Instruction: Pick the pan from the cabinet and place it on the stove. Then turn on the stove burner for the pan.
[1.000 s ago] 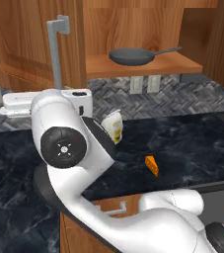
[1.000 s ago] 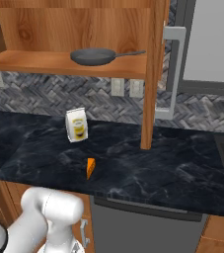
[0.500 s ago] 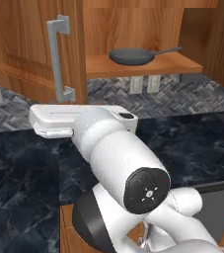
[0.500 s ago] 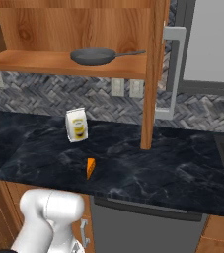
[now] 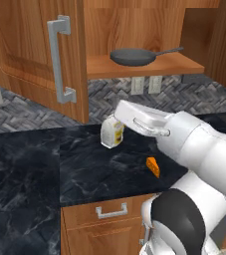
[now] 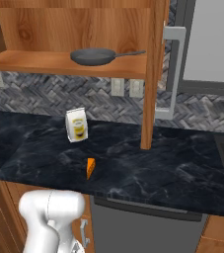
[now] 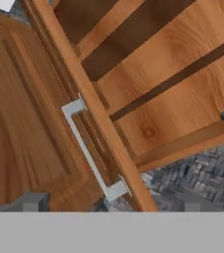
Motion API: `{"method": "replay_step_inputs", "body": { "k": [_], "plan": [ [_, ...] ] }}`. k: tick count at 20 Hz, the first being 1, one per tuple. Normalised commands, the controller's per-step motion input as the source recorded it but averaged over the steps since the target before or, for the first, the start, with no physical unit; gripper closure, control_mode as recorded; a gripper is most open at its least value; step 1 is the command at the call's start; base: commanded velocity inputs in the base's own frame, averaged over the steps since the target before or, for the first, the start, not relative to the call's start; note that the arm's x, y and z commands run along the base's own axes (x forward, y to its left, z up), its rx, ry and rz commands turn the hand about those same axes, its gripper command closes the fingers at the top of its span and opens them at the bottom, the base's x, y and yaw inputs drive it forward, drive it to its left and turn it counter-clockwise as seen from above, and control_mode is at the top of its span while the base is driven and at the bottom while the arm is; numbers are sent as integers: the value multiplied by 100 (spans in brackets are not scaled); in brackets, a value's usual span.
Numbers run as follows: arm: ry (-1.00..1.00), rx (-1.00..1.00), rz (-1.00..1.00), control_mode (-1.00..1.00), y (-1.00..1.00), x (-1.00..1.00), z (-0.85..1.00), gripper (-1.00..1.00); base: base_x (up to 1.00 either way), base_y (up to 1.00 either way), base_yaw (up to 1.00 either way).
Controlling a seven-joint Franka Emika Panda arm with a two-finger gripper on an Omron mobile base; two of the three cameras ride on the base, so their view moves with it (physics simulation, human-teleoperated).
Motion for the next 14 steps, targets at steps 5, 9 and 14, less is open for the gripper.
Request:
{"method": "replay_step_inputs", "body": {
  "k": [5, 9, 14],
  "plan": [
    [0, 22, 24, -100, -82, 4, 0, -100, 0, 0, 0],
    [4, 17, 30, -100, -55, 30, 0, -100, 0, 0, 0],
    [6, 16, 33, -100, -32, 46, -12, -100, 0, 0, 0]
  ]
}}
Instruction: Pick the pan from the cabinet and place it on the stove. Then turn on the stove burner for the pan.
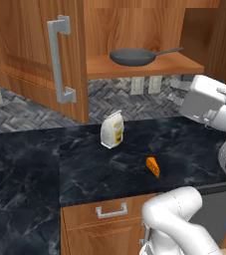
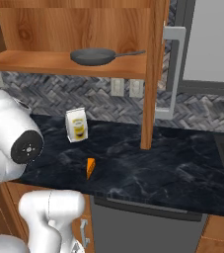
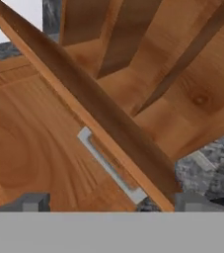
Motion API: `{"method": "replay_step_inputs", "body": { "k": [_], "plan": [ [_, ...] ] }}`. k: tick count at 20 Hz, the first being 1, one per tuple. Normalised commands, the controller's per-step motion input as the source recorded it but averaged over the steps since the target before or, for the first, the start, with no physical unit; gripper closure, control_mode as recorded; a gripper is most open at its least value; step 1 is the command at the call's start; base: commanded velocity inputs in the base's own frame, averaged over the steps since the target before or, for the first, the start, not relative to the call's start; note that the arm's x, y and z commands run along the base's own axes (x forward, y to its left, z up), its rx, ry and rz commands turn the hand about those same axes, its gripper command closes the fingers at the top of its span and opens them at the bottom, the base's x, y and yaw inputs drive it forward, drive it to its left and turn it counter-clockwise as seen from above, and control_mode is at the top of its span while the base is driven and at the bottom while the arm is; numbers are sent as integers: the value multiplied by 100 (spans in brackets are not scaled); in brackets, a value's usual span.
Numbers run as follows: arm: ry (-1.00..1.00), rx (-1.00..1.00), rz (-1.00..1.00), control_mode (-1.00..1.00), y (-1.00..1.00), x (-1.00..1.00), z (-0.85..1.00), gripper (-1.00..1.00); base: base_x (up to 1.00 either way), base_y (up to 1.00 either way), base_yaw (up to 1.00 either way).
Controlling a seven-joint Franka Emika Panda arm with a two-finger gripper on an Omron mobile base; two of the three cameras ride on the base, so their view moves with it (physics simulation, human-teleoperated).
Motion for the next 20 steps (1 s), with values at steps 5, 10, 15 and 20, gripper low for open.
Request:
{"method": "replay_step_inputs", "body": {
  "k": [5, 10, 15, 20],
  "plan": [
    [5, 21, 36, -100, 0, 53, -28, -100, 0, 0, 0],
    [12, 19, 30, -100, 5, 55, -15, -100, 0, 0, 0],
    [22, 11, 20, -100, 19, 60, -1, -100, 0, 0, 0],
    [31, -7, 5, -100, 54, 47, 0, -100, 0, 0, 0]
  ]
}}
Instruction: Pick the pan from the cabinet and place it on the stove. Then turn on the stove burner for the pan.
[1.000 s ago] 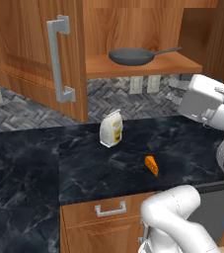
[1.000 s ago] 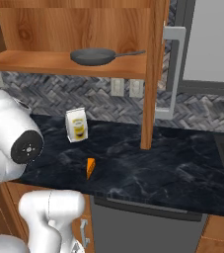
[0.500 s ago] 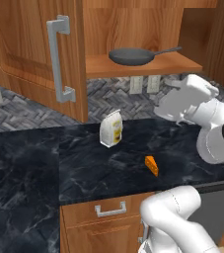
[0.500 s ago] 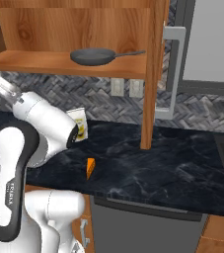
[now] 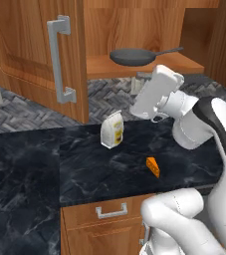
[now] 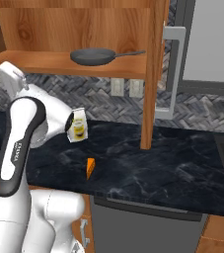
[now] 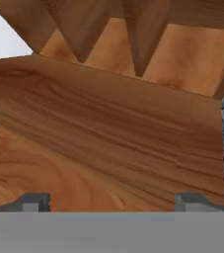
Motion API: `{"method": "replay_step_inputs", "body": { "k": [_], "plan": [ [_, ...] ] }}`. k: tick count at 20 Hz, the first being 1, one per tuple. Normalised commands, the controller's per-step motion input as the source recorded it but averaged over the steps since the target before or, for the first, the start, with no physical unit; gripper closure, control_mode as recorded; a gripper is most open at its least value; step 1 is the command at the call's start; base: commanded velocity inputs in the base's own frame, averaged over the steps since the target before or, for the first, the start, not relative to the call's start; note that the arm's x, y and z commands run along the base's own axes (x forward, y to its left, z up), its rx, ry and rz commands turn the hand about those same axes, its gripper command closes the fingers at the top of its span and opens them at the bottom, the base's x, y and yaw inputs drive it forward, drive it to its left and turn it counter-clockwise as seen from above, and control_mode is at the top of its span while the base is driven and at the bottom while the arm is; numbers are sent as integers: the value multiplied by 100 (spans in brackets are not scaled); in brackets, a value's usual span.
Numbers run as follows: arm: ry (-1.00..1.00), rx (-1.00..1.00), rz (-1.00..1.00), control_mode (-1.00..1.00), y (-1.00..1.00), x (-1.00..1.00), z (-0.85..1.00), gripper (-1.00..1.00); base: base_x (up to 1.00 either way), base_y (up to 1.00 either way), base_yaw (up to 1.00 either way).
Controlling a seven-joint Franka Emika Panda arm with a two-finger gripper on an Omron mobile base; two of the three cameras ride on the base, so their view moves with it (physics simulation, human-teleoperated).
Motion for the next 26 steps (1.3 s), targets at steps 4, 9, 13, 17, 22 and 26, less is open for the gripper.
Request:
{"method": "replay_step_inputs", "body": {
  "k": [4, 9, 13, 17, 22, 26],
  "plan": [
    [32, -10, 2, -100, 43, 47, -1, -100, 0, 0, 0],
    [28, -2, 7, -100, 29, 57, -5, -100, 0, 0, 0],
    [23, 0, 10, -100, 24, 63, -16, -100, 0, 0, 0],
    [17, 0, 12, -100, 28, 53, -20, -100, 0, 0, 0],
    [9, 0, 14, -100, 50, 34, -7, -100, 0, 0, 0],
    [8, 0, 14, -100, 61, 25, -1, -100, 0, 0, 0]
  ]
}}
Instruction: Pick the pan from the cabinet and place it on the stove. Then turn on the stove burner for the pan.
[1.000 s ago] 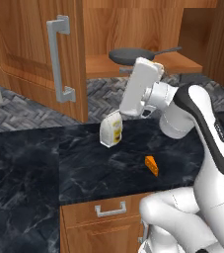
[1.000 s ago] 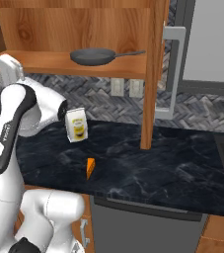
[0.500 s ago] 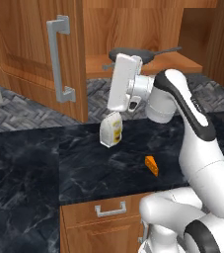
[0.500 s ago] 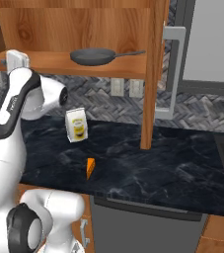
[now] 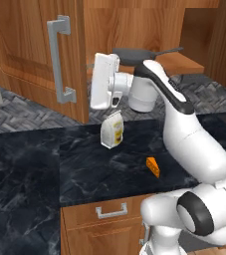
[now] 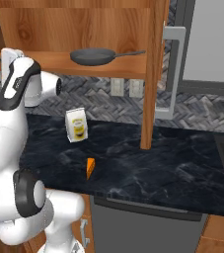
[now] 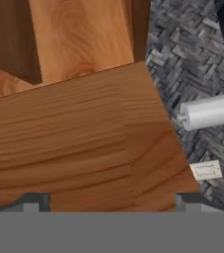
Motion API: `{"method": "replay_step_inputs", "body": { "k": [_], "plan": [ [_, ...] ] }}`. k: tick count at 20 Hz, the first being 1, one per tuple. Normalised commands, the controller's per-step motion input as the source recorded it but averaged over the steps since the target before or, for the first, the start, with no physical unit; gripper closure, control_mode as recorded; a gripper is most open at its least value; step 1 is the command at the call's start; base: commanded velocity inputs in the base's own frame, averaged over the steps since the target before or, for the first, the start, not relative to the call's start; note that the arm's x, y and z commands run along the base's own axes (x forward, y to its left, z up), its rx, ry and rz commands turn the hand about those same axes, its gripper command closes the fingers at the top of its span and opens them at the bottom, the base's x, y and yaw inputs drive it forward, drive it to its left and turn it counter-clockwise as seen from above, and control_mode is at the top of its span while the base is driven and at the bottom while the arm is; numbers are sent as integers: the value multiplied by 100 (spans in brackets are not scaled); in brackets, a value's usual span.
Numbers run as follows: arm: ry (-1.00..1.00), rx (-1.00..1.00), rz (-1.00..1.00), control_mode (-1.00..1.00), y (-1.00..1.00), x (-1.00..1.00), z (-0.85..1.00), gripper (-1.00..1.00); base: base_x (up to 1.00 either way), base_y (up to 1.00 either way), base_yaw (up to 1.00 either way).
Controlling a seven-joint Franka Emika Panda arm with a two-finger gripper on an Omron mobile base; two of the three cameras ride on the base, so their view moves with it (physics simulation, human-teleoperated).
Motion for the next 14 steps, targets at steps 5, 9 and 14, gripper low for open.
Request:
{"method": "replay_step_inputs", "body": {
  "k": [5, 9, 14],
  "plan": [
    [7, -1, 14, -100, 64, 14, -1, -100, 0, 0, 0],
    [4, -2, 17, -100, 75, -2, 0, -100, 0, 0, 0],
    [5, -4, 20, -100, 89, -19, 0, -100, 0, 0, 0]
  ]
}}
